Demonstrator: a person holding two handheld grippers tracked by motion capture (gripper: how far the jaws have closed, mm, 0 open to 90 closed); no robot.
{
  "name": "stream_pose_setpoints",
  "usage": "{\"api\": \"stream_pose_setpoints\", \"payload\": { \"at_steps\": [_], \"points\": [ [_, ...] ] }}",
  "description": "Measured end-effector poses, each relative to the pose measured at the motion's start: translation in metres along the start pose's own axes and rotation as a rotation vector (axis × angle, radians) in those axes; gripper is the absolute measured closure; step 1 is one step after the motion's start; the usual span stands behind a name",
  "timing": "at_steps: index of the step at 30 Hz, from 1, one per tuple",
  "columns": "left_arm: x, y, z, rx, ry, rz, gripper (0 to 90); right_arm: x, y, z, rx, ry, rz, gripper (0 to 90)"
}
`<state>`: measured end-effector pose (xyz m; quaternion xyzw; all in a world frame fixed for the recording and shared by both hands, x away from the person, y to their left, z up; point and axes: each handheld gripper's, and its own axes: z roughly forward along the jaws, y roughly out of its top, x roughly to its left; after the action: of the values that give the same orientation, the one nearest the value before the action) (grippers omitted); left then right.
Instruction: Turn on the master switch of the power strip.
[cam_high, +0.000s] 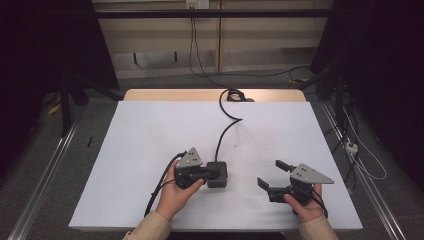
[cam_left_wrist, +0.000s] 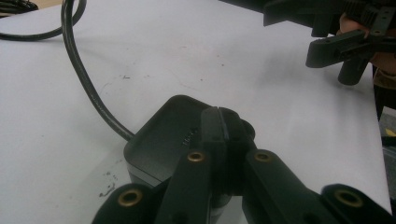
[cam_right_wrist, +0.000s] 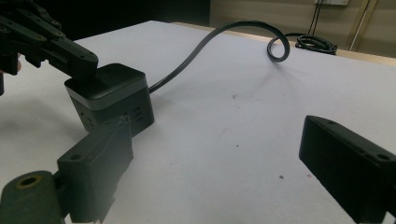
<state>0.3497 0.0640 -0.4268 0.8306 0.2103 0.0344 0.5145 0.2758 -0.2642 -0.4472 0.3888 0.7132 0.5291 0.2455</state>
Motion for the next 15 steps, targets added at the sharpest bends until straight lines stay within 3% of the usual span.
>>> {"api": "stream_pose_setpoints", "payload": {
  "at_steps": [6,15],
  "points": [
    [0.0009,-0.0012,-0.0001,-0.009,-0.012,-0.008,89.5,-0.0004,0.0004,-0.0004,-0.006,0.0,0.001,9.5],
    [0.0018,-0.0008,-0.0027,-0.031,-0.004,-0.045,75.5,-0.0003,0.0007,0.0008,-0.006,0.002,0.001,9.5]
  ]
}}
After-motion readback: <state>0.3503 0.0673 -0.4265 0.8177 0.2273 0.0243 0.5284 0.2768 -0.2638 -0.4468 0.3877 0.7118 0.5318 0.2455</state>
